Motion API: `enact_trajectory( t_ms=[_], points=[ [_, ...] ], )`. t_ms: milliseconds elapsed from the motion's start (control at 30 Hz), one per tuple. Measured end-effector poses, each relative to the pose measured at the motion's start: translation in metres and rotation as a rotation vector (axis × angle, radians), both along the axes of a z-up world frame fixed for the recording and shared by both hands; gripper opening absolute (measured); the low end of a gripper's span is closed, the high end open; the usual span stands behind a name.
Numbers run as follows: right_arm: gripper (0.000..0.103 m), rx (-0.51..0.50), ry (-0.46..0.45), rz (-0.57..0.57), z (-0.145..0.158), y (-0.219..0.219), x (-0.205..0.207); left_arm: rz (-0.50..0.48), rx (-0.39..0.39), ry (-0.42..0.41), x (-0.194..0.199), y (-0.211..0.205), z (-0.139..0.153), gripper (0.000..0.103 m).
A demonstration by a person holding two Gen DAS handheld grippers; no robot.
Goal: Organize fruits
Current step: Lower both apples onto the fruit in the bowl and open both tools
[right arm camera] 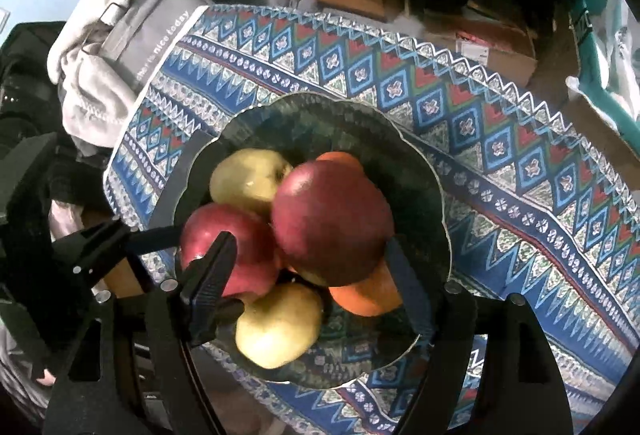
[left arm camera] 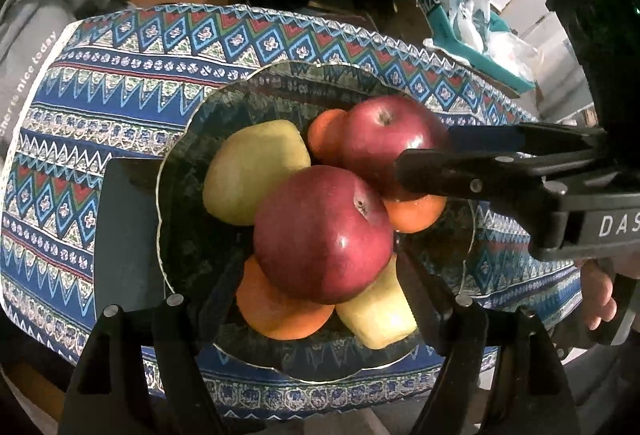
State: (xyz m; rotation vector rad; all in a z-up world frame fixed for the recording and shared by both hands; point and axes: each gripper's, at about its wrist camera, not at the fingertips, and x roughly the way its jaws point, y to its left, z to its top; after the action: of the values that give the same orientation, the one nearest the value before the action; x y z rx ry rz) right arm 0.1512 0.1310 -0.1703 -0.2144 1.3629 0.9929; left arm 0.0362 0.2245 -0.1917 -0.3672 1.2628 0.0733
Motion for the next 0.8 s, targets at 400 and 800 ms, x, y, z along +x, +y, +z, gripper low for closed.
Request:
enact_trajectory(
  t_ms=[400,800],
  points=[
    [0.078,0.025,-0.052,-0.013,0.029,-0.02,-0.006,0.014,0.02,-0.082,-0.014,-0.002,0.041,0.08],
    [0.08,0.052,-0.293,-0.014,0.104,-0.068,-0.04,-0.013,0.114,-0.168,-0.025,-0.023,0.09,0.085]
  ],
)
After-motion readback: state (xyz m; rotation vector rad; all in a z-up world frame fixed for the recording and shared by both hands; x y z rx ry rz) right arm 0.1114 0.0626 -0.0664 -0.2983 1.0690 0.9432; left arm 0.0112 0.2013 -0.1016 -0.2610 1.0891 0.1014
